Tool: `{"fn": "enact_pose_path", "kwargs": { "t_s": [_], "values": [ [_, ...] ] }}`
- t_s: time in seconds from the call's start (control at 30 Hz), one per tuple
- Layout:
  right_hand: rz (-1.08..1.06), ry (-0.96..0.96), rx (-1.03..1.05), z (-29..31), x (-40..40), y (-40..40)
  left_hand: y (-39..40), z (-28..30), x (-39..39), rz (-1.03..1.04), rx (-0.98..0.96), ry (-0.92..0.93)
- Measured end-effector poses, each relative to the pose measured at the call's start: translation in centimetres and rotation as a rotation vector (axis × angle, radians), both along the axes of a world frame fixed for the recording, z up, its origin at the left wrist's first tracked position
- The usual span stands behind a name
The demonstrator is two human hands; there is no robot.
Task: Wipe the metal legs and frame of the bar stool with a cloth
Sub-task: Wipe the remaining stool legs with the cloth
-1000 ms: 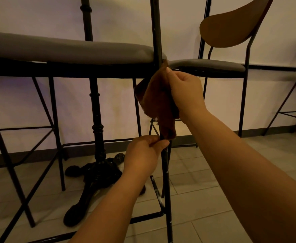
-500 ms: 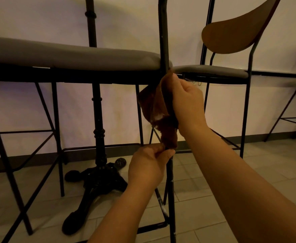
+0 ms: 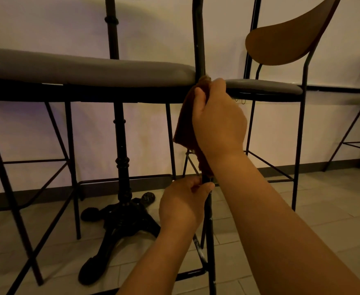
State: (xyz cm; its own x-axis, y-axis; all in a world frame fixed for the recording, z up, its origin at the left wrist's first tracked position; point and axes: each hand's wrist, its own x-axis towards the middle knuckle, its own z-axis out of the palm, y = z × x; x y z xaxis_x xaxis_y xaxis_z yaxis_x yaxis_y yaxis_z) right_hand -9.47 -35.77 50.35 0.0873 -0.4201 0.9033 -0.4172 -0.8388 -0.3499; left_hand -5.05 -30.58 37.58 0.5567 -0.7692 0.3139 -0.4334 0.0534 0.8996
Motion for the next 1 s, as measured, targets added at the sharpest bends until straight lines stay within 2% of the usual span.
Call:
{"fn": "enact_pose_path", "kwargs": {
  "t_s": [0.1, 0.27, 0.4, 0.47, 0.57, 0.7, 0.77, 0.9, 1.0],
  "values": [
    [-0.026, 0.03, -0.015, -0.7, -0.5, 0.2, 0.1, -0.1, 0.2, -0.036, -0.058, 0.111],
    [0.332, -0.081, 0.248, -0.8, -1.6, -0.5, -0.2, 0.2, 0.1, -0.027, -0.026, 0.218],
    [0.556, -0.148, 0.49, -0.2, -2.1, -0.9, -0.3, 0.3, 0.1, 0.011, 0.012, 0.174],
    [0.608, -0.161, 0.52, -0.5, -2.0, -0.8, -0.3, 0.3, 0.0, 0.013, 0.0, 0.186],
    [0.597, -0.136, 0.422, -1.6, -2.3, -0.6, -0.3, 0.4, 0.0, -0.01, -0.011, 0.284],
    [0.393, -0.036, 0.22, -2.2, -2.1, -0.6, -0.4, 0.2, 0.0, 0.002, 0.006, 0.276],
    [0.365, -0.045, 0.245, -2.1, -1.6, -0.6, -0.5, 0.1, 0.2, 0.032, 0.006, 0.244],
    [0.475, -0.148, 0.458, -2.6, -1.2, -0.6, -0.6, 0.7, 0.2, 0.064, 0.068, 0.2],
    [0.512, -0.106, 0.458, -3.5, -1.6, -0.6, -1.1, 1.1, 0.4, 0.096, 0.166, 0.225]
  ]
}}
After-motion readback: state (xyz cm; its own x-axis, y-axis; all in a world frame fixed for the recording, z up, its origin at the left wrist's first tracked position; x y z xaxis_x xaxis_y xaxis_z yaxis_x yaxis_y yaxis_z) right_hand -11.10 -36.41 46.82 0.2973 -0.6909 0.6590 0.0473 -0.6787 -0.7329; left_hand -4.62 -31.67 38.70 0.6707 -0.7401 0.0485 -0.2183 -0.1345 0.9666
